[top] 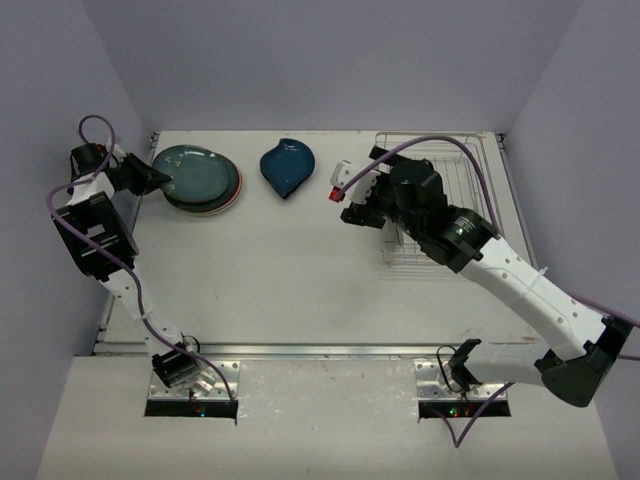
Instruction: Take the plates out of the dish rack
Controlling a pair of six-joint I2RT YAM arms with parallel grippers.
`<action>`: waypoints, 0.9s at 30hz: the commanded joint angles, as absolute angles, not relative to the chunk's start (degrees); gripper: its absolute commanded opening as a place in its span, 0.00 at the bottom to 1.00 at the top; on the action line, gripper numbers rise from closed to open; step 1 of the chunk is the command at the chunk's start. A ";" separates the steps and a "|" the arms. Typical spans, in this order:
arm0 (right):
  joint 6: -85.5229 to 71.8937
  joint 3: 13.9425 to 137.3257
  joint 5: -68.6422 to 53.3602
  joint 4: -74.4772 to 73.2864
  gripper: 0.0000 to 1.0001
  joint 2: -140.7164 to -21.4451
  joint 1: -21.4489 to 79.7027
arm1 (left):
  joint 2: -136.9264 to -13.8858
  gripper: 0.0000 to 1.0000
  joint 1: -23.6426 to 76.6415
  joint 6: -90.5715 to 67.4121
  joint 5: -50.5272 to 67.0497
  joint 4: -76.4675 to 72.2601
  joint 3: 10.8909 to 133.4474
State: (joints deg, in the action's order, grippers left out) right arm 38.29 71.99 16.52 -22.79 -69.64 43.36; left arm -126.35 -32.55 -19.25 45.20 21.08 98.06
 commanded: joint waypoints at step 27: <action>-2.23 90.92 3.13 -43.25 0.99 -83.31 26.47 | -112.32 0.96 -22.26 5.29 12.92 25.20 91.76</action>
State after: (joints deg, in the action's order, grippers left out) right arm 3.32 88.00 5.59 -42.32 -82.10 28.28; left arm -116.98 -24.66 -0.13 19.78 28.04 92.49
